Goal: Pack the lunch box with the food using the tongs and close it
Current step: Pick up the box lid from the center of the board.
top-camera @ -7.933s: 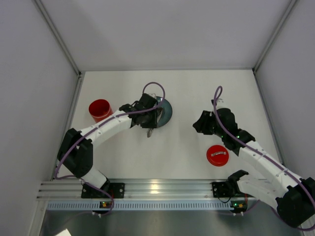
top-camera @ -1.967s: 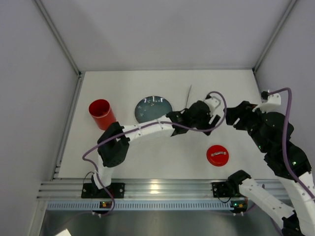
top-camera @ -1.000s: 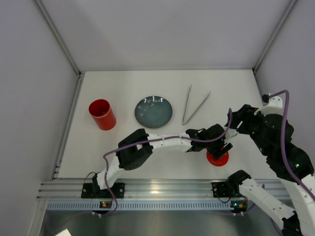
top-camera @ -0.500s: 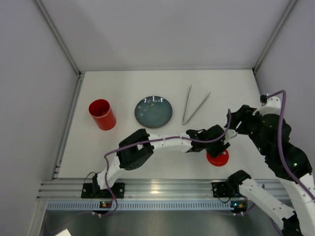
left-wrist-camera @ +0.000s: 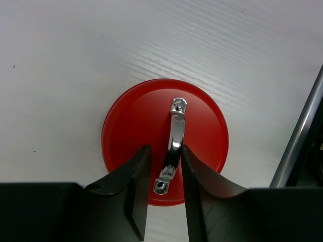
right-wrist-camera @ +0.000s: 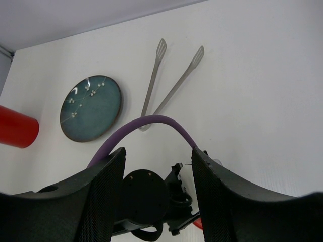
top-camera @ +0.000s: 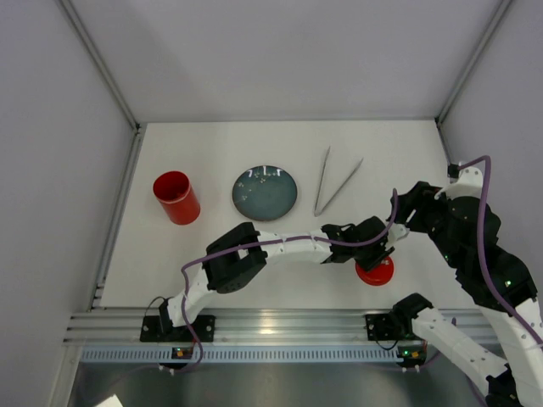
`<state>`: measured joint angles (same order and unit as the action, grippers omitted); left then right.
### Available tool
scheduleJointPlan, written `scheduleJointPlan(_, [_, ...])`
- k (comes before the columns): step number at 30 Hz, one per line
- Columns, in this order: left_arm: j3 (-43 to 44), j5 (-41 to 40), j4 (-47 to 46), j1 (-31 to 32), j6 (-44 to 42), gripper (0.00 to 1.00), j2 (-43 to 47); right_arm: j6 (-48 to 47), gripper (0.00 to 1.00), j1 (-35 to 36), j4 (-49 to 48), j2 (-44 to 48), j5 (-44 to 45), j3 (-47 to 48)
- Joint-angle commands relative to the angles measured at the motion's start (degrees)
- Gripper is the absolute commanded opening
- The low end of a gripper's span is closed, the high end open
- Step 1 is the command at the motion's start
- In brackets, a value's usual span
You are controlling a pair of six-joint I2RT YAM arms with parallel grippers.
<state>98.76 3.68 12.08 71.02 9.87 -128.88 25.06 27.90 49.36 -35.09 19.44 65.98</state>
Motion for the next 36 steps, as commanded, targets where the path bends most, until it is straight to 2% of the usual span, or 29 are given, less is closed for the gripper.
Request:
scheduleJointPlan(1, [-1.2, 0.8, 2.2, 0.6, -2.2, 0.34, -1.7, 0.3, 0.56, 0.7, -3.3, 0.3, -2.5, -0.1])
scheduleJointPlan(3, [-1.2, 0.7, 2.1, 0.6, -2.3, 0.3, -1.7, 0.3, 0.55, 0.7, -3.2, 0.4, -2.4, 0.0])
scheduleJointPlan(9, [-1.2, -0.3, 1.9, 0.6, -2.3, 0.09, -1.5, 0.2, 0.55, 0.7, -2.8, 0.5, -2.5, 0.1])
scheduleJointPlan(14, [-0.9, -2.4, 1.5, 0.5, -2.1, 0.02, -0.2, 0.3, 0.55, 0.7, -2.4, 0.8, -2.6, 0.4])
scheduleJointPlan(18, [-1.0, -3.1, 1.3, 0.6, -2.0, 0.0, 1.3, 0.2, 0.55, 0.7, -2.2, 0.8, -2.7, 0.6])
scheduleJointPlan(22, [-1.5, -8.6, 1.2, 0.4, -1.6, 0.0, 2.7, 0.0, 0.55, 0.7, -1.3, 0.7, -3.4, 1.5])
scheduleJointPlan(28, [-4.9, -11.8, -1.8, -1.4, 0.6, 0.0, 7.8, -0.8, 0.55, 0.7, 0.2, 0.5, -3.8, 2.2])
scheduleJointPlan(36, [-3.8, -17.7, -0.7, -3.9, 1.6, 0.0, 13.2, -1.2, 0.55, 0.7, -0.1, -0.8, -6.1, 2.1])
